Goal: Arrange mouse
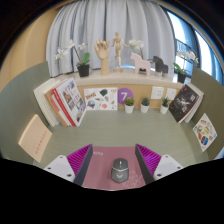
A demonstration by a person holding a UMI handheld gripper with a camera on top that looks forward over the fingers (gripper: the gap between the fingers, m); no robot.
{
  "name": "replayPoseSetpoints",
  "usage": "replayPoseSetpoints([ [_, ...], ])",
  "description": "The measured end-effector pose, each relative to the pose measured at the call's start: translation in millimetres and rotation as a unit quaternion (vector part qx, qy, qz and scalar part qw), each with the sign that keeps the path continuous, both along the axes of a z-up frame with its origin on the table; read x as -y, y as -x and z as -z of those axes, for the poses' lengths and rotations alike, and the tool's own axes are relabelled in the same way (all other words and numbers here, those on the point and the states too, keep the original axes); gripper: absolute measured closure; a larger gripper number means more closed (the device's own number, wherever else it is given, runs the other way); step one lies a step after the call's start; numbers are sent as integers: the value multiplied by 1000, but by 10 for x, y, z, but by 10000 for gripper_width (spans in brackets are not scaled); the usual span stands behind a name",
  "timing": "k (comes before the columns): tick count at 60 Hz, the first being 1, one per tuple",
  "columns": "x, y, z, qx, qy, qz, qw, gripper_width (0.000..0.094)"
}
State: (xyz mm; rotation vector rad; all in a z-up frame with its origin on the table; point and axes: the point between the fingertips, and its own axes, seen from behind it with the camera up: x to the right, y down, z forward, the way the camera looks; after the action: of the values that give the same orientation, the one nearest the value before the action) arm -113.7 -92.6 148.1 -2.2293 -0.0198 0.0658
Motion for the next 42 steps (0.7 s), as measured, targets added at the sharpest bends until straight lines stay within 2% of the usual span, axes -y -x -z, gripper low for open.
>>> replayPoseSetpoints([
  [8, 101, 101, -686, -7, -33, 17, 999, 76],
  [18, 244, 245, -1244, -6, -61, 11, 998, 77],
  [33, 368, 338, -1473, -8, -76, 13, 997, 79],
  [42, 440, 382, -1426, -14, -66, 18, 998, 76],
])
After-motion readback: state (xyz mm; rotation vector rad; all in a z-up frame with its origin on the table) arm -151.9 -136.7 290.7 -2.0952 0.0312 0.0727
